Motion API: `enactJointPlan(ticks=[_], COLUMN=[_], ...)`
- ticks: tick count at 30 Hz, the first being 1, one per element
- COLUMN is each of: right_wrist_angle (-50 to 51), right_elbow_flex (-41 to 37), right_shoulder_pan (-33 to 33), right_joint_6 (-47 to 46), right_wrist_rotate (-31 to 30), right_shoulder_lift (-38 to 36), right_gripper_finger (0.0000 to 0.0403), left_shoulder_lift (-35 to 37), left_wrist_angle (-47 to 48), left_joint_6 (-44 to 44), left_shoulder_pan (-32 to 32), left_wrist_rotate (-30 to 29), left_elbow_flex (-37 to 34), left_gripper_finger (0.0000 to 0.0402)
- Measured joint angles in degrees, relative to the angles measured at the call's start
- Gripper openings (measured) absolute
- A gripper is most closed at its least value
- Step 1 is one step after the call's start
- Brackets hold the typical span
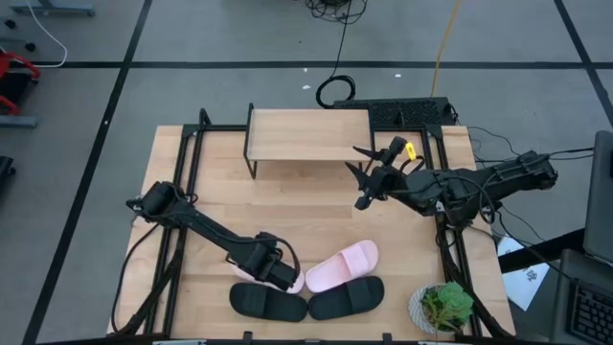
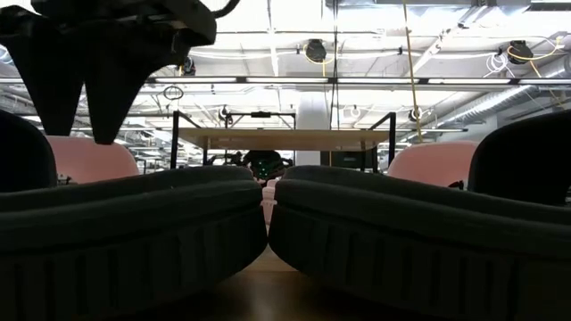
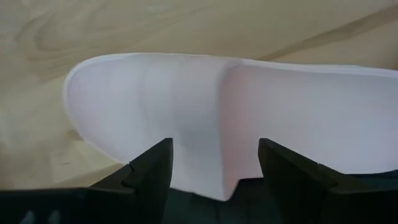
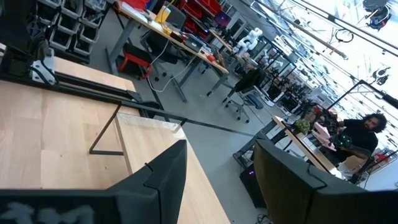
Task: Pick and place slides into the shelf
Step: Put the left pink slide on the shelf
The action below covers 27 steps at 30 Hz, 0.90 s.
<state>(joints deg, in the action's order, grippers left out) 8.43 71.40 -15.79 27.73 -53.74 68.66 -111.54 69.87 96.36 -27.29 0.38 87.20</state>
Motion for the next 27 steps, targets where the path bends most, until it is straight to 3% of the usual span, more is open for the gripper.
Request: enactJointPlan(ticks=[27], right_wrist_angle=[0.0], right_elbow_flex=[0.0], right_shoulder_pan=[0.0], right_joint_6=[-2.2], right_wrist_rotate=[0.0], right_shoulder_lift=[0.0], right_gripper_finger=[0.0173], left_shoulder_lift=[-0.9], left_wrist_angle=[5.0], left_joint_6=[0.4], left_shoulder_pan=[0.3], left_wrist_rotate=[-0.5], left_elbow_flex=[-0.1], left_gripper_finger=[0.0234])
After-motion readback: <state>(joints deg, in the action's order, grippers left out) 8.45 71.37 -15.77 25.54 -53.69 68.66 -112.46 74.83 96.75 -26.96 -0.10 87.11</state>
